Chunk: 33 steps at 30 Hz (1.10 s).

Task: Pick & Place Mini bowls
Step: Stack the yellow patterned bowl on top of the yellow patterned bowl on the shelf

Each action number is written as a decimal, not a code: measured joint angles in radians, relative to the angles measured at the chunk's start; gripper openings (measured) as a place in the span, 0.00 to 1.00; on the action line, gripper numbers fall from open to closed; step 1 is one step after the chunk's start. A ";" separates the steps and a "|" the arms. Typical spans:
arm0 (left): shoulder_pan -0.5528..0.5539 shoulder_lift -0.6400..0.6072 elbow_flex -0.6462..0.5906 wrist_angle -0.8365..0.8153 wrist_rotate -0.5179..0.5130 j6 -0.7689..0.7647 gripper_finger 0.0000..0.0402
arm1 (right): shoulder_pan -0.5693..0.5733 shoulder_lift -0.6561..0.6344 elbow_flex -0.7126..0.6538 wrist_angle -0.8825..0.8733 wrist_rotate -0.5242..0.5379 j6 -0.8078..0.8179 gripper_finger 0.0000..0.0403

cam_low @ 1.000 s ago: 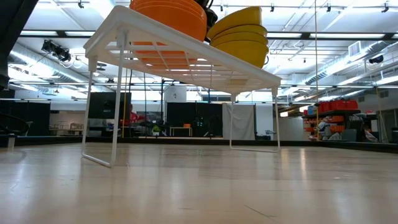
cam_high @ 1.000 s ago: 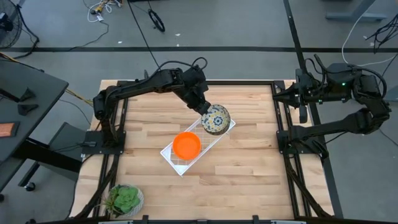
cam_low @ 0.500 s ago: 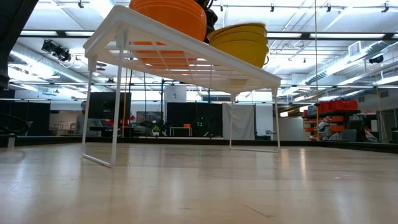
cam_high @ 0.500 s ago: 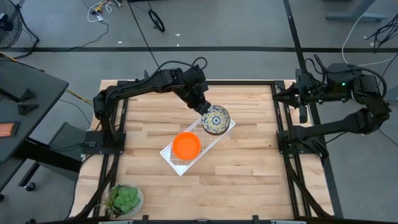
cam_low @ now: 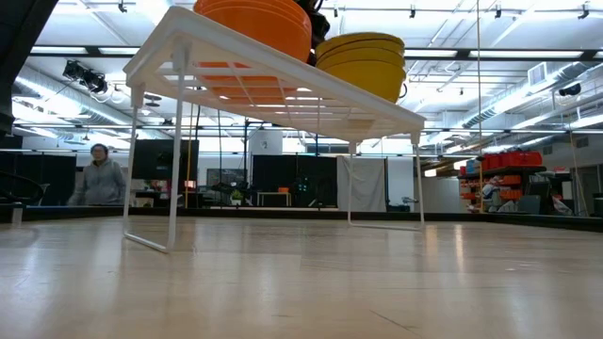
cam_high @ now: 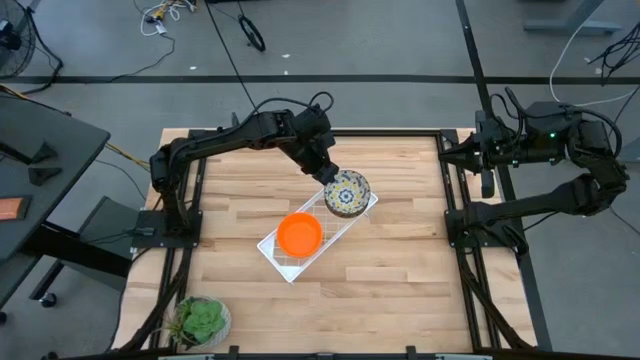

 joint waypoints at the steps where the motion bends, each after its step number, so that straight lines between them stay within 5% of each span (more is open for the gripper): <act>1: 0.000 0.000 0.000 0.000 0.000 0.000 0.18 | 0.000 0.000 0.000 0.000 0.000 0.000 0.08; 14: 0.003 -0.001 0.000 -0.003 0.070 0.051 0.35 | 0.000 0.000 0.000 0.000 0.000 0.000 0.08; 26: 0.014 -0.095 0.002 -0.109 0.007 0.184 0.35 | 0.000 0.000 0.000 0.000 0.000 0.000 0.08; 33: -0.040 -0.107 0.002 -0.114 -0.016 0.355 0.27 | 0.000 0.000 0.000 0.000 0.000 0.000 0.08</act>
